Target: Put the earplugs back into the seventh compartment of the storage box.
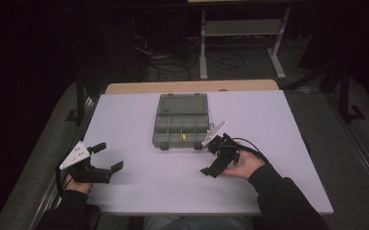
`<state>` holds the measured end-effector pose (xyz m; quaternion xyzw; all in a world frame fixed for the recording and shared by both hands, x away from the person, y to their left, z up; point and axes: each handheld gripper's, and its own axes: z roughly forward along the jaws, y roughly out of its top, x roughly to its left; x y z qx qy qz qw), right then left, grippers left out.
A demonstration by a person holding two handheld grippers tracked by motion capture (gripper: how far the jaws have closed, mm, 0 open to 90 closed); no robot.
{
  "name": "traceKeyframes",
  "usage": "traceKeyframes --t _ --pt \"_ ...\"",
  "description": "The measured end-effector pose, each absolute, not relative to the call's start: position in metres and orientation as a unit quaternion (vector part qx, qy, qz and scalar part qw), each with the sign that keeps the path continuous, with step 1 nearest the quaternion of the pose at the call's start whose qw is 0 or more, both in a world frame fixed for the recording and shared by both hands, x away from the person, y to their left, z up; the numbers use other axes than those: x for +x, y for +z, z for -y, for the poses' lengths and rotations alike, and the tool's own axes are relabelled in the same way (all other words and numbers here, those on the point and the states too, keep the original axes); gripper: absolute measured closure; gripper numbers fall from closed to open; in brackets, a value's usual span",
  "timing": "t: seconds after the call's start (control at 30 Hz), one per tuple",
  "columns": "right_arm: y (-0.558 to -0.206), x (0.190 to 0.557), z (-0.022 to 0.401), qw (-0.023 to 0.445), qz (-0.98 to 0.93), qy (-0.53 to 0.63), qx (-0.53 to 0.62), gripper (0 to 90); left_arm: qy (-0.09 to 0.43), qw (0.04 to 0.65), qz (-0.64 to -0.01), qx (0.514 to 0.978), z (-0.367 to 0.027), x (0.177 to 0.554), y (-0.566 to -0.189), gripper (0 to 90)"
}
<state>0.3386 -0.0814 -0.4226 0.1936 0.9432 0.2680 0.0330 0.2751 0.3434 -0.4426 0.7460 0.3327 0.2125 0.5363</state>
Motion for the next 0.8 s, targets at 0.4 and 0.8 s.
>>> traceKeyframes --t 0.4,0.8 --pt "-0.434 0.329 0.082 0.011 -0.949 0.262 0.174 15.4 0.212 0.536 -0.332 0.747 -0.343 0.275 -0.443 0.0" --pt "-0.441 0.327 0.076 0.004 -0.958 0.240 0.153 43.0 0.211 0.535 -0.331 0.748 -0.343 0.275 -0.443 0.0"
